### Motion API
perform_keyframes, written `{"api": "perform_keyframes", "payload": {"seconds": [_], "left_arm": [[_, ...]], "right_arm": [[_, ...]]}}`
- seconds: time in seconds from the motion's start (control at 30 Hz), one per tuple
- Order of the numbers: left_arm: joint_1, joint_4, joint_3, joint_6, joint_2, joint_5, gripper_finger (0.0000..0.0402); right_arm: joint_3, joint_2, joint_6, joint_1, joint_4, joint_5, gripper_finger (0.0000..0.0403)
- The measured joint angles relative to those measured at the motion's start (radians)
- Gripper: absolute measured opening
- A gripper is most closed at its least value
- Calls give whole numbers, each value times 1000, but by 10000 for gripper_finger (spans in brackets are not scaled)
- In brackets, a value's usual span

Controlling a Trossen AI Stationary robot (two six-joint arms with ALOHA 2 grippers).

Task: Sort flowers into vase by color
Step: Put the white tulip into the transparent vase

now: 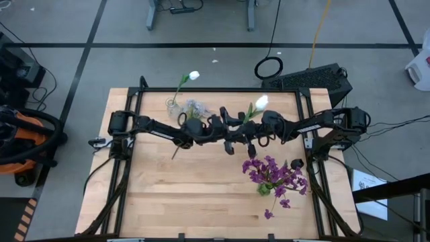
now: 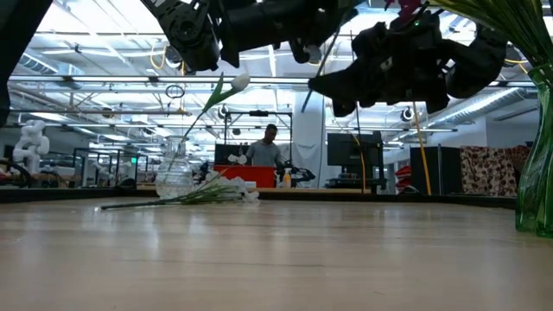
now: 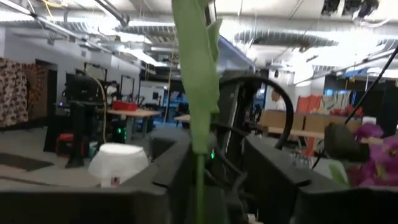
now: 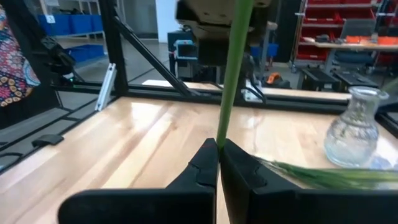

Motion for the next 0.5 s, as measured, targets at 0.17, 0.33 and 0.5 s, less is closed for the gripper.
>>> {"api": "perform_keyframes", "payload": {"seconds": [0.17,0.33,0.5], "left_arm": [[0,-97,-2,-8,-33,-13,186],[-4,-406,-2,-29,-148,-56,193],[-49,-712,-2,-61,-266,-151,194]], "right_arm": [[0,0,0,-13,-32,1,1],[0,-10,-8,-14,-55,2,0],[0,-14,-15,-14,-74,7,0]]}}
